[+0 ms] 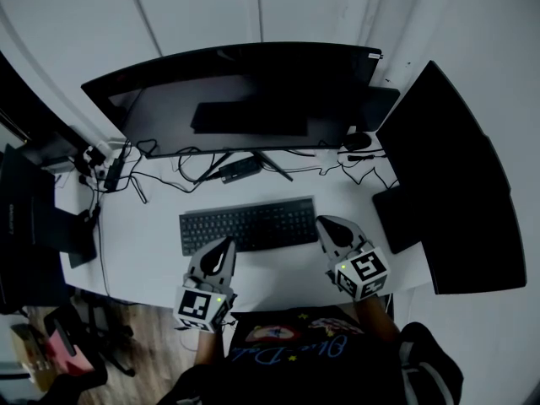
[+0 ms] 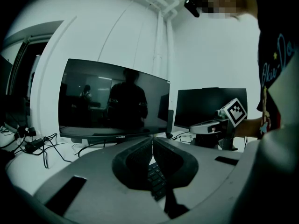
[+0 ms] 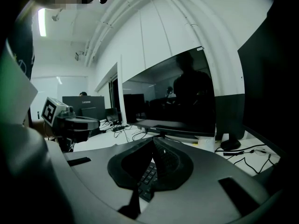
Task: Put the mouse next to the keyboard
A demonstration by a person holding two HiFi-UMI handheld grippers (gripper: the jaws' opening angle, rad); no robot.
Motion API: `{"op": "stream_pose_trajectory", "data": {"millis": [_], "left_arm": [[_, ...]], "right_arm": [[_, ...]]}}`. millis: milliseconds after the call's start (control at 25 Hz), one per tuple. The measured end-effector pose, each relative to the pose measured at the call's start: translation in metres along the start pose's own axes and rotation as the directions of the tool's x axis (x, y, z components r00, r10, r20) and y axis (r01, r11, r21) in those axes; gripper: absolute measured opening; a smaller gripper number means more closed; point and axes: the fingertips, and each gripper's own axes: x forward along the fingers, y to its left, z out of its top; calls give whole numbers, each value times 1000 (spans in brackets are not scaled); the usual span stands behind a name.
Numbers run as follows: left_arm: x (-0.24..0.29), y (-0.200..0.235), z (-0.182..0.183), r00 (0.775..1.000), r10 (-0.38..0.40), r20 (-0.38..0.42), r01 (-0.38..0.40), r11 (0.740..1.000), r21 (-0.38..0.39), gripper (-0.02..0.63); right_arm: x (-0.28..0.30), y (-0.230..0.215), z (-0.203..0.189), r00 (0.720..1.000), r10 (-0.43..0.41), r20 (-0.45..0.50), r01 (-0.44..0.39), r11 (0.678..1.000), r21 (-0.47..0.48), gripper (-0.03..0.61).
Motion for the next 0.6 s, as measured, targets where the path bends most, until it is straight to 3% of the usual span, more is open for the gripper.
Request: {"op": "stream_pose_trajectory", "data": {"millis": [600], "left_arm": [[14, -4, 4, 1000, -19, 7, 19, 1000, 4, 3]], "right_arm": [[-1, -13, 2, 1000, -20, 1, 20, 1000, -18, -2]]}}
